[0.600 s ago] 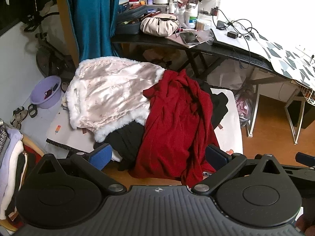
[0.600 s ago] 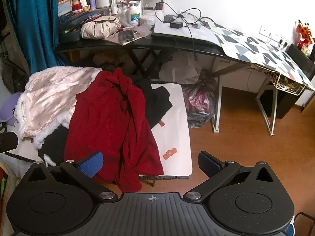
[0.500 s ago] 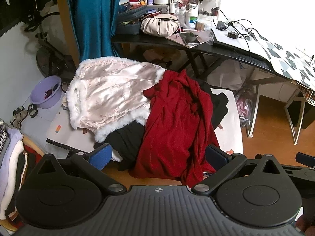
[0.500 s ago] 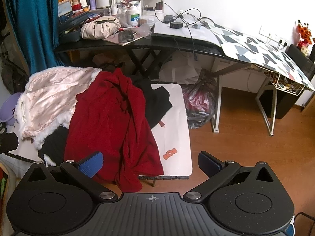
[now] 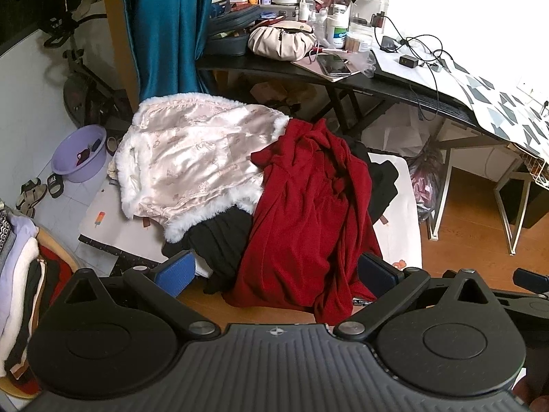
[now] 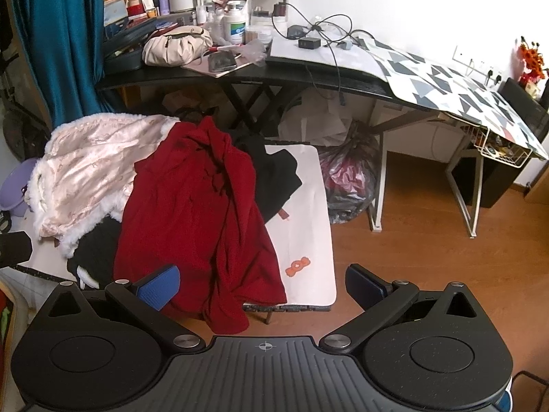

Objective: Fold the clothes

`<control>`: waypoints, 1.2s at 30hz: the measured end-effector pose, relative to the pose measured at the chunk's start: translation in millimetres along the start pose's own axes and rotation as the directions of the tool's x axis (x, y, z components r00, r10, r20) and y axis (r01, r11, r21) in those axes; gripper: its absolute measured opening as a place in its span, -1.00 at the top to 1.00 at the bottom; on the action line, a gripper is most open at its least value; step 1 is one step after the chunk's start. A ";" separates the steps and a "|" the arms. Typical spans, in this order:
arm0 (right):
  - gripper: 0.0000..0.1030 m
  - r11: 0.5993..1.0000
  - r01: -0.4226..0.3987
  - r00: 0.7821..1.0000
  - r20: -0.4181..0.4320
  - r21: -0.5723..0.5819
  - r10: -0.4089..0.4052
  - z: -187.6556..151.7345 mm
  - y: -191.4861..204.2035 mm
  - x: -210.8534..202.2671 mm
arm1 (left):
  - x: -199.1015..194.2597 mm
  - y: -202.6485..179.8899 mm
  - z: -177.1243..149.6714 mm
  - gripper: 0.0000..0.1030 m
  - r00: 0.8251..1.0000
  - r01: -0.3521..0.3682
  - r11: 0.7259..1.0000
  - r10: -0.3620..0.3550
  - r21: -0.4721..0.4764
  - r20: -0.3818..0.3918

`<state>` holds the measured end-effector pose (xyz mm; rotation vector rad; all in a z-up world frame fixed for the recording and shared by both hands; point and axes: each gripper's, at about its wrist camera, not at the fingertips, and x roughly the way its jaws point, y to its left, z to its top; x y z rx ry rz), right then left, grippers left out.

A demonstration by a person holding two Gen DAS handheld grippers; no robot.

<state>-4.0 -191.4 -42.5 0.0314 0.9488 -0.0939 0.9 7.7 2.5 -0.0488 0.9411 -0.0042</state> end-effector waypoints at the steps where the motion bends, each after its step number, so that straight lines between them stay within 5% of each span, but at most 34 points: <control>1: -0.99 1.000 0.000 1.000 0.000 0.001 0.000 0.1 -0.4 -0.1 | -0.5 0.2 0.2 -1.00 1.000 0.000 1.000 0.000 0.001 0.001; 22: -0.99 0.997 0.039 0.999 -0.016 0.069 -0.038 0.4 -12.1 6.0 | 7.8 16.1 3.3 -0.99 1.000 0.027 0.998 -0.026 -0.054 0.007; 28: -0.99 0.982 0.012 0.999 0.043 0.191 -0.021 8.4 -32.8 4.4 | 1.8 36.5 9.2 -0.99 0.996 0.017 0.997 -0.011 -0.071 0.086; 36: -0.99 0.991 0.034 0.991 0.122 0.133 -0.051 16.6 -29.5 -5.1 | -4.8 44.1 15.8 -0.99 0.993 0.028 0.999 -0.024 -0.035 0.116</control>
